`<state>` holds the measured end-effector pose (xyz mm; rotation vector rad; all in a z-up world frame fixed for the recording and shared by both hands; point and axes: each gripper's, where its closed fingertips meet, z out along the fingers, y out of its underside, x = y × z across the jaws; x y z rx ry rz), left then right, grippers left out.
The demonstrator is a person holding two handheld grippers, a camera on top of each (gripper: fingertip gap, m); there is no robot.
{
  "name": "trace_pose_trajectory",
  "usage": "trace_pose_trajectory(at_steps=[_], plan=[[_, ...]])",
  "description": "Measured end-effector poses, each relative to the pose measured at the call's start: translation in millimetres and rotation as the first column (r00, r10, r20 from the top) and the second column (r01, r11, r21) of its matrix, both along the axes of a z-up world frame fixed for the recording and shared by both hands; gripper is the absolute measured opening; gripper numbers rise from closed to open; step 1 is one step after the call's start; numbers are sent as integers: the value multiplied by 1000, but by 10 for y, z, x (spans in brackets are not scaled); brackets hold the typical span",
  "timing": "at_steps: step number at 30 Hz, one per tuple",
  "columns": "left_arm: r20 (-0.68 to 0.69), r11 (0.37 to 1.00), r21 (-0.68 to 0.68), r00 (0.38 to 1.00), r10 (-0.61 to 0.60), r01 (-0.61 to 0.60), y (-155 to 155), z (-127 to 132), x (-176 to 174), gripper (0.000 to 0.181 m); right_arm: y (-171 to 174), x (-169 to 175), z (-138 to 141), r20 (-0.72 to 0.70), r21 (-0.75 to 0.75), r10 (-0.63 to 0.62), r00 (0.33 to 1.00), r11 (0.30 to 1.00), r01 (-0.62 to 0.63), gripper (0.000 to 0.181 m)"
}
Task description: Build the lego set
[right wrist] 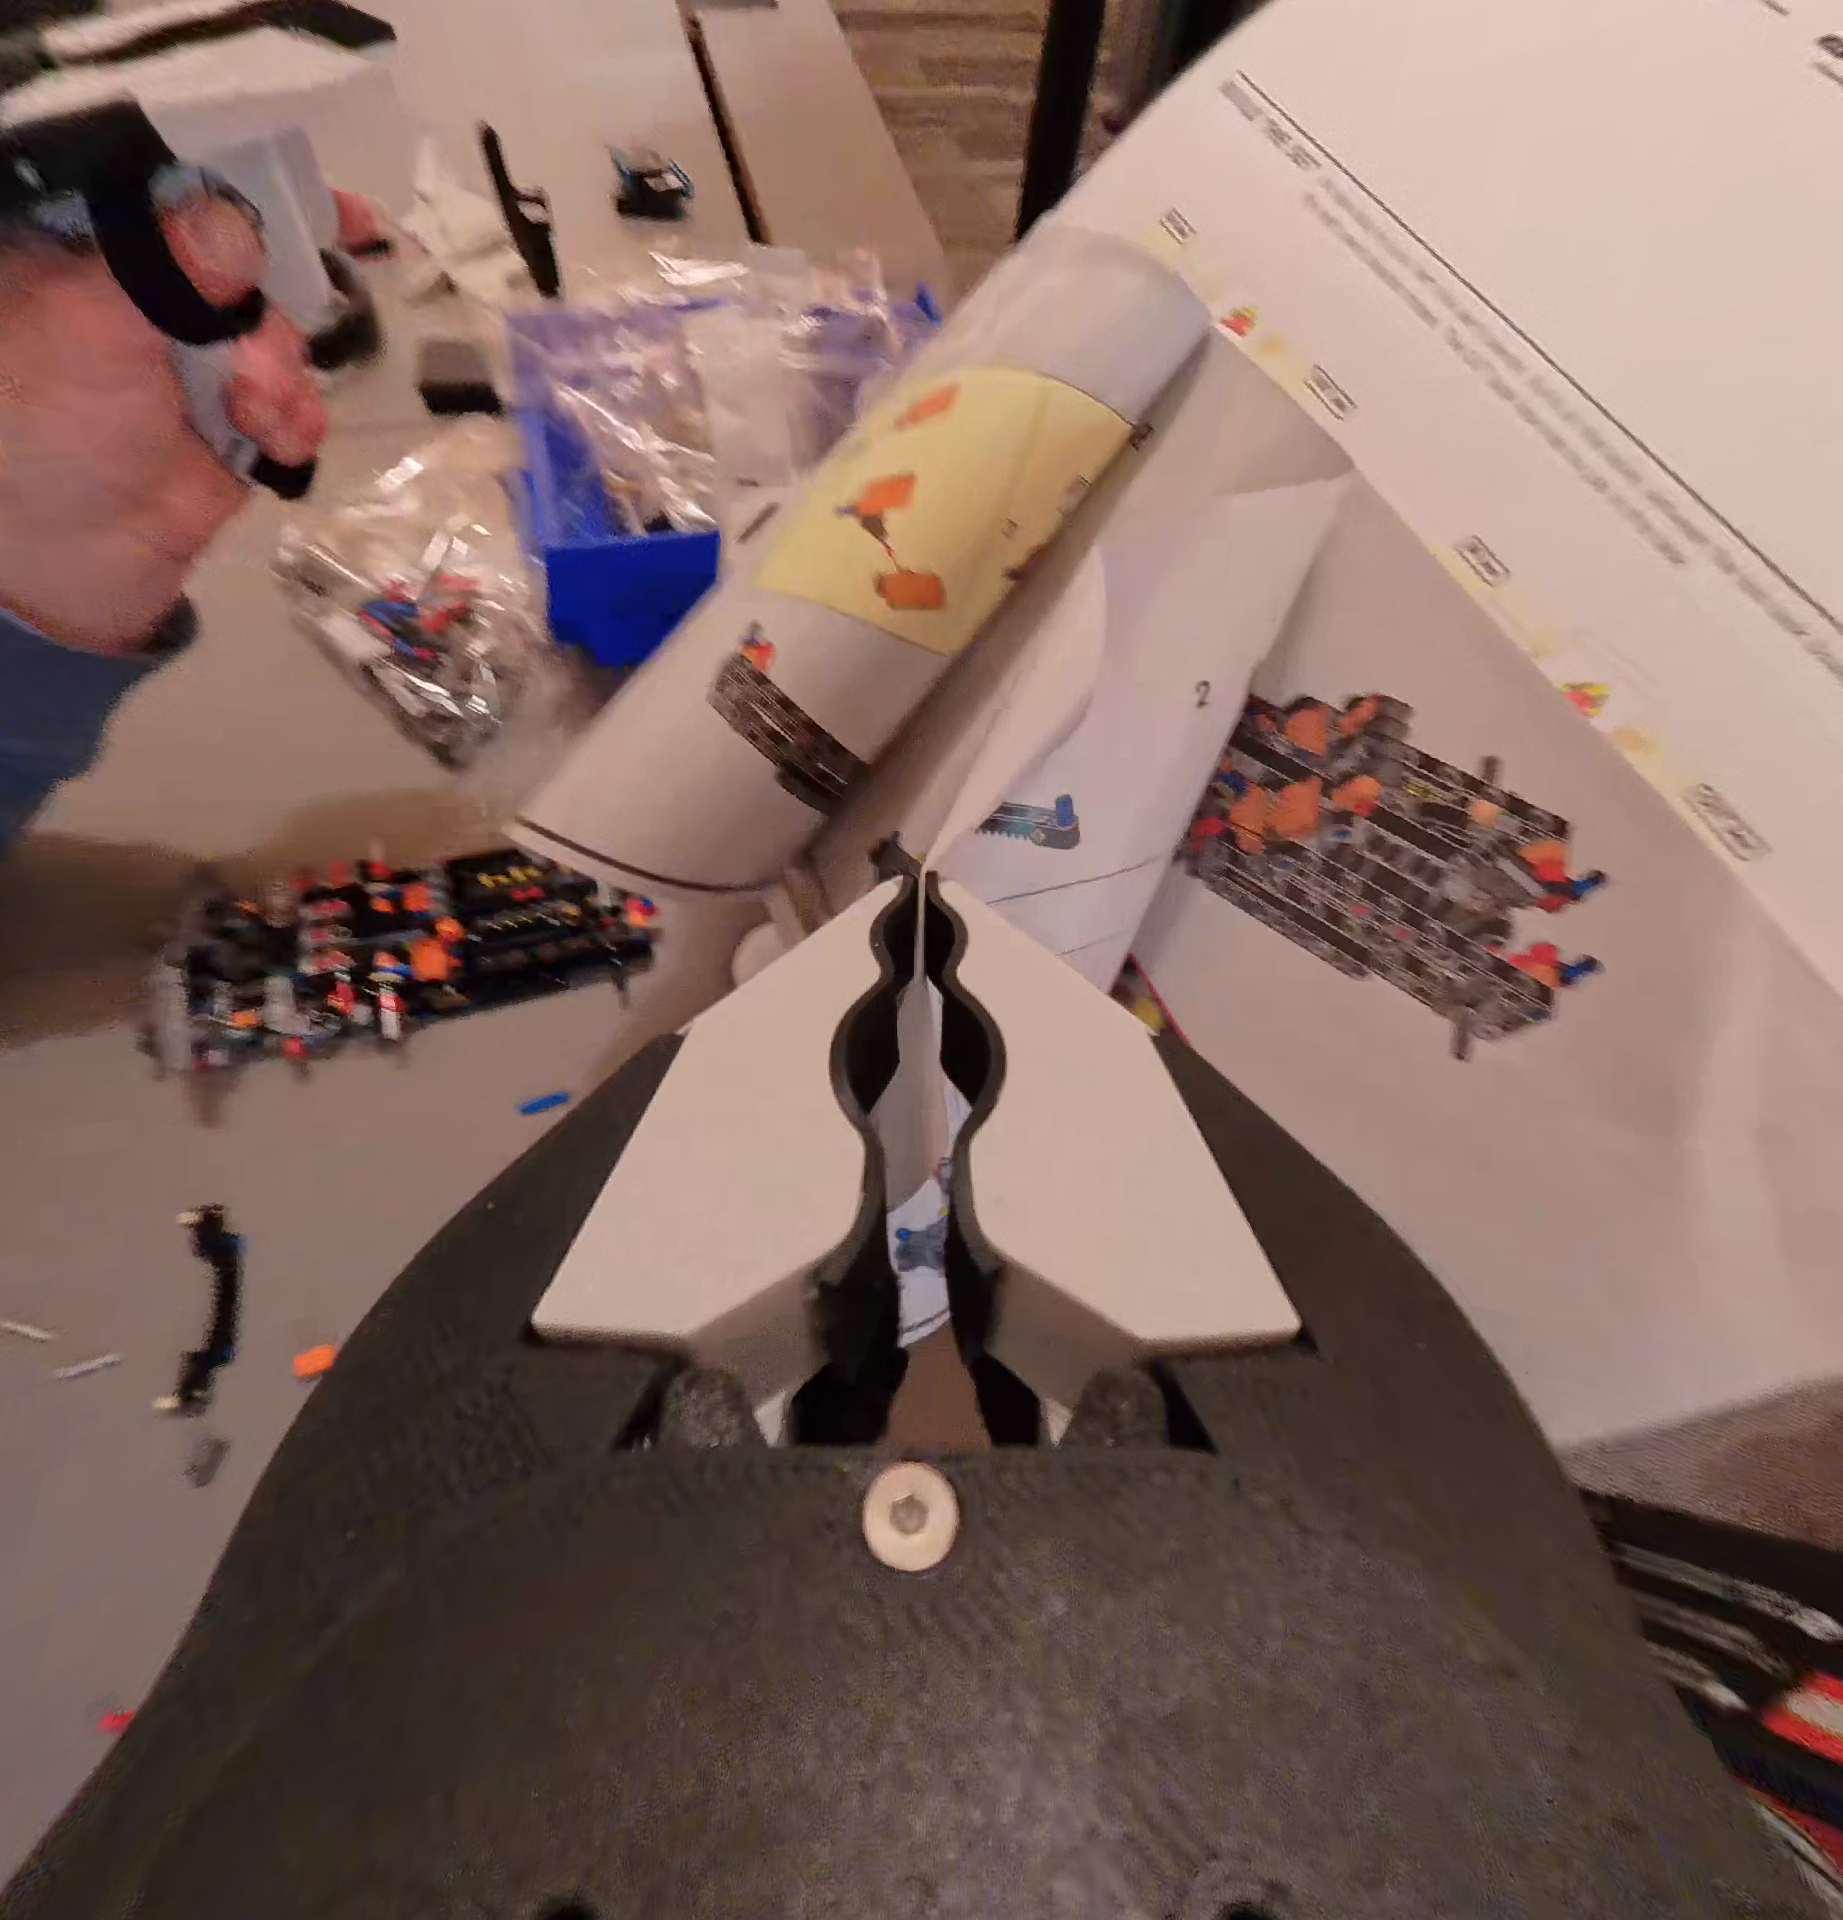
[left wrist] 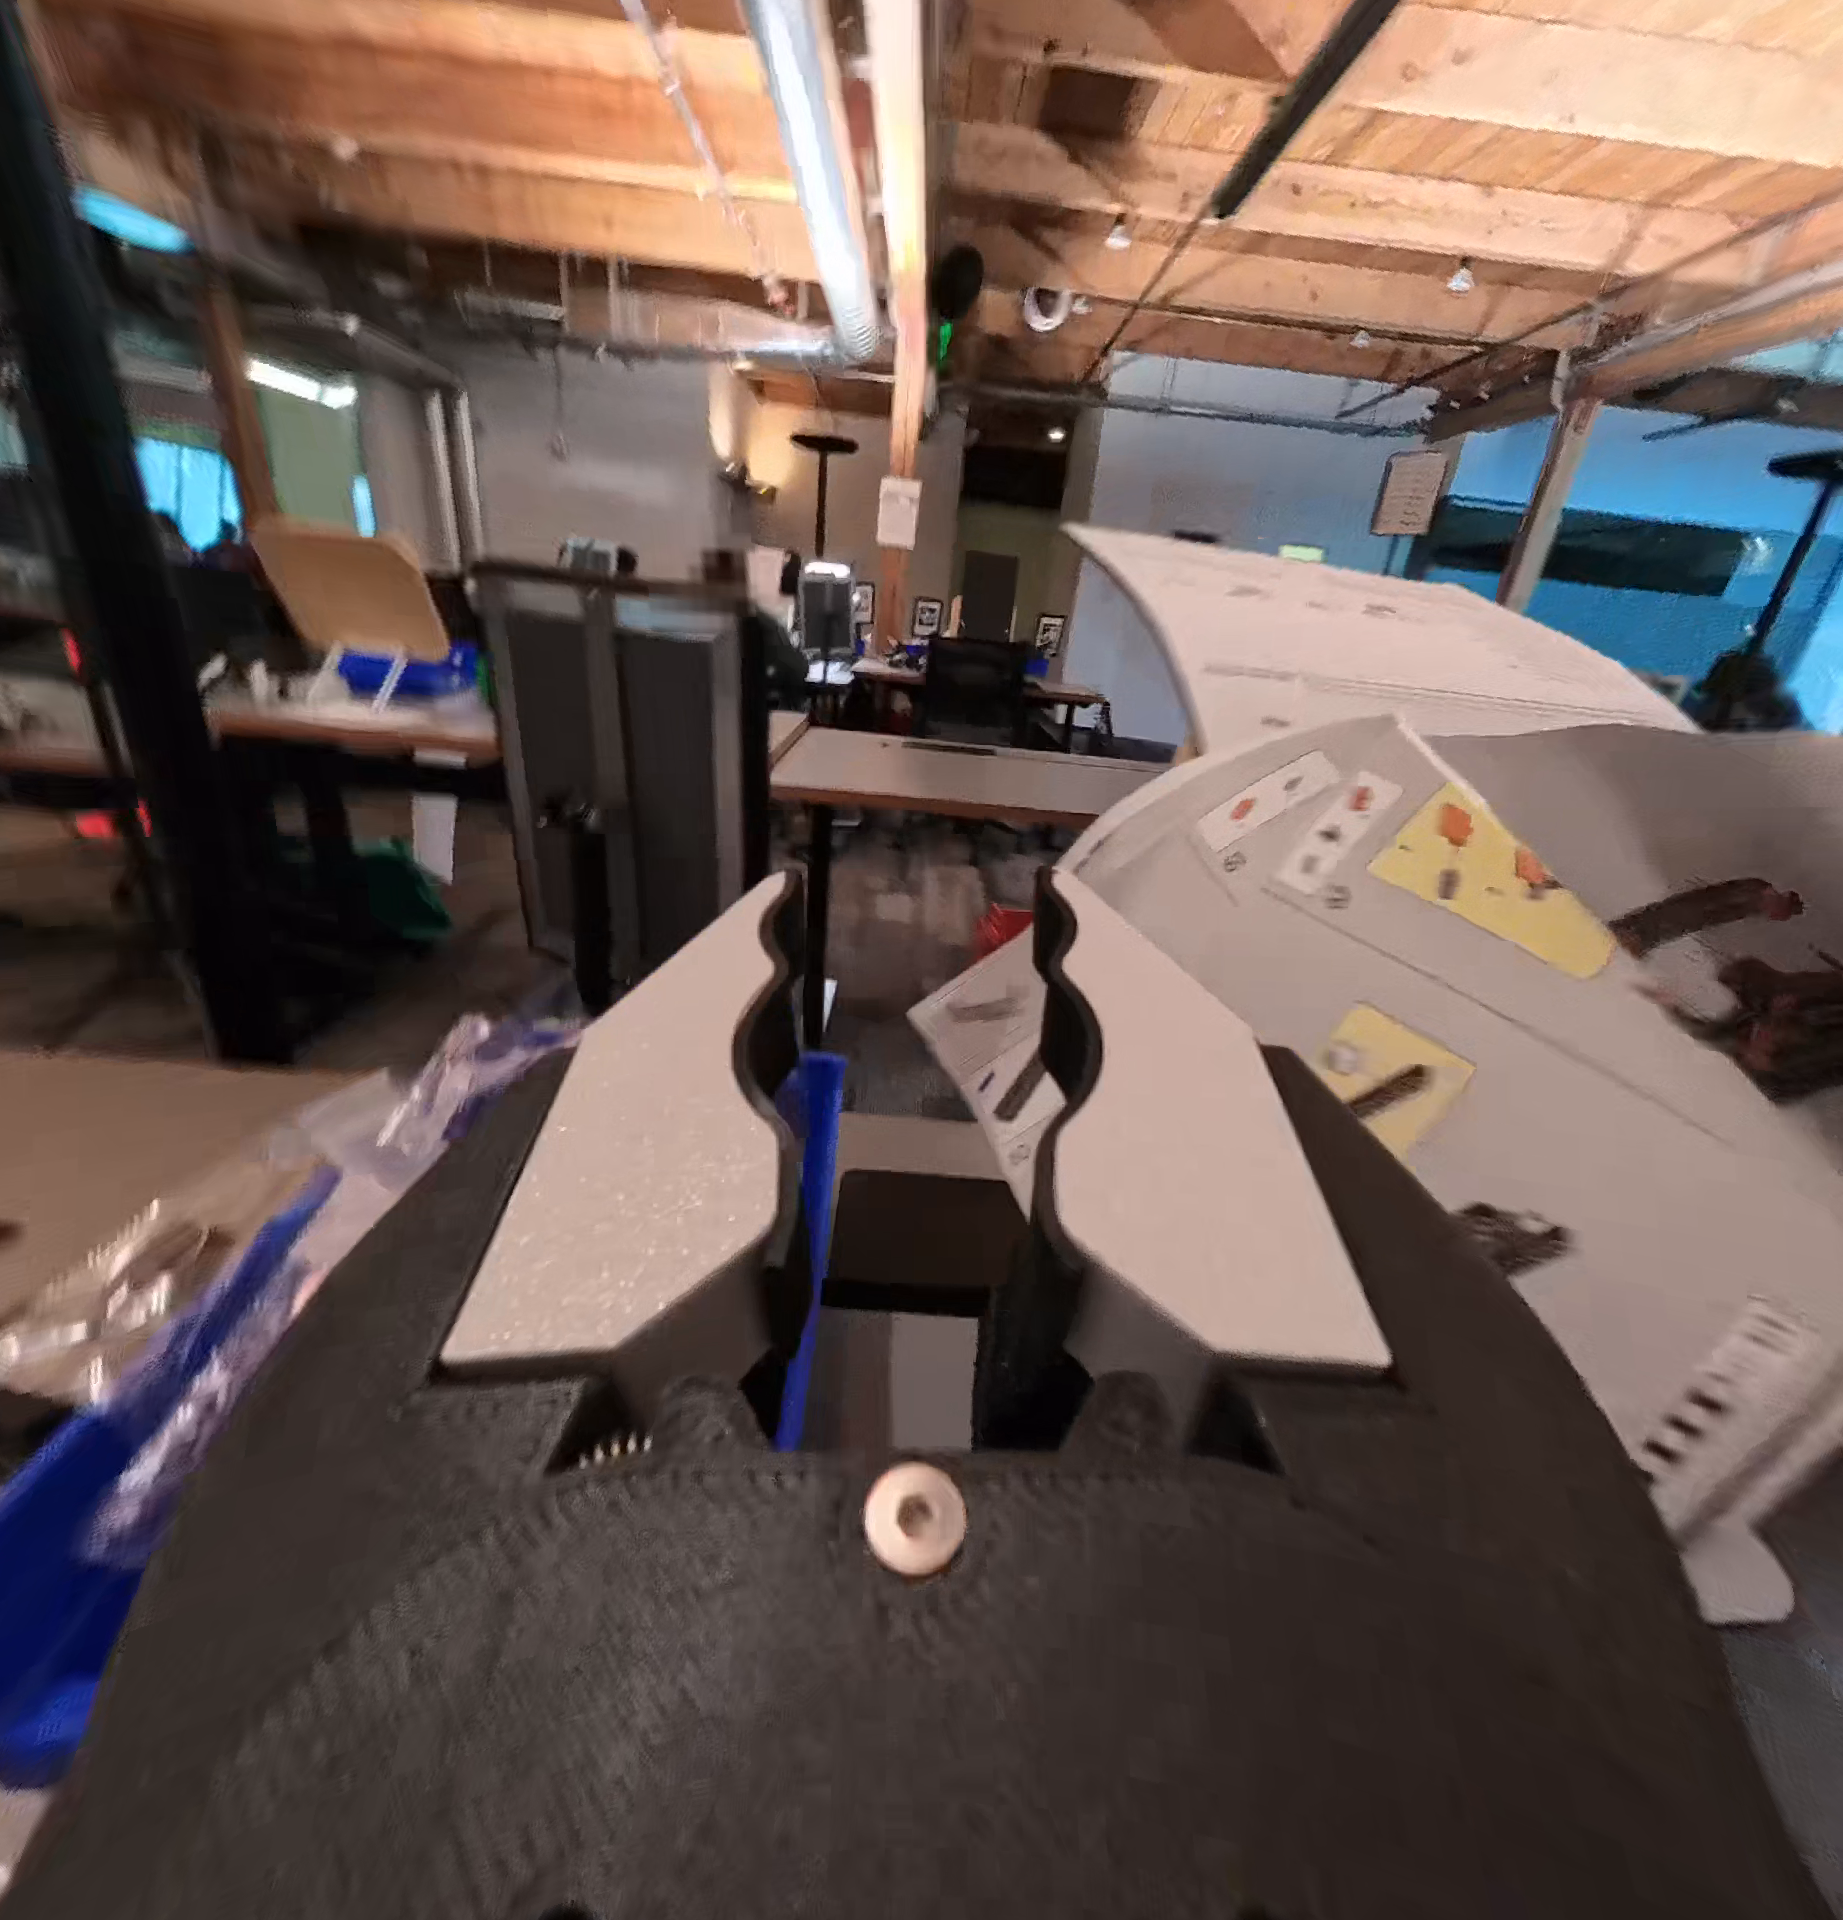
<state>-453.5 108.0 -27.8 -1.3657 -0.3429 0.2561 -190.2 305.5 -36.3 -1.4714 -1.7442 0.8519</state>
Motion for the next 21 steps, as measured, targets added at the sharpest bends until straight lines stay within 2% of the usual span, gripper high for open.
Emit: trace_pose_trajectory(at_steps=[1, 3, 5, 7, 9, 12, 15, 17, 21], plan=[[-45, 999, -10, 998, -38, 38, 29, 89, 161, 41, -61, -40, 23, -10, -37, 14, 1000, 999, -15, 0], [-92, 987, -35, 983, -159, 156, 152, 217, 566, 43, -167, -131, 60, -28, -106, 34, 999, 994, -37, 0], [-129, 945, -68, 937, -325, 319, 312, 275, 1099, 45, -270, -237, 91, -46, -165, 52, 998, 984, -59, 0], [-152, 885, -146, 873, -462, 443, 483, 210, 1612, 46, -360, -342, 122, -65, -207, 65, 996, 975, -77, 0], [-179, 835, -226, 821, -542, 501, 640, 98, 1994, 48, -426, -433, 150, -80, -235, 68, 994, 968, -85, 0], [-184, 797, -275, 784, -593, 538, 832, -25, 2301, 49, -483, -536, 188, -96, -261, 55, 994, 962, -79, 0], [-184, 772, -347, 768, -613, 533, 1000, -175, 2486, 58, -494, -613, 208, -106, -278, 27, 994, 959, -56, 0], [-210, 775, -401, 775, -596, 488, 1107, -271, 2550, 65, -481, -647, 208, -109, -281, 6, 994, 959, -36, 0], [-308, 820, -449, 800, -515, 355, 1288, -347, 2536, 51, -427, -641, 232, -128, -292, -33, 991, 956, -6, 0]])
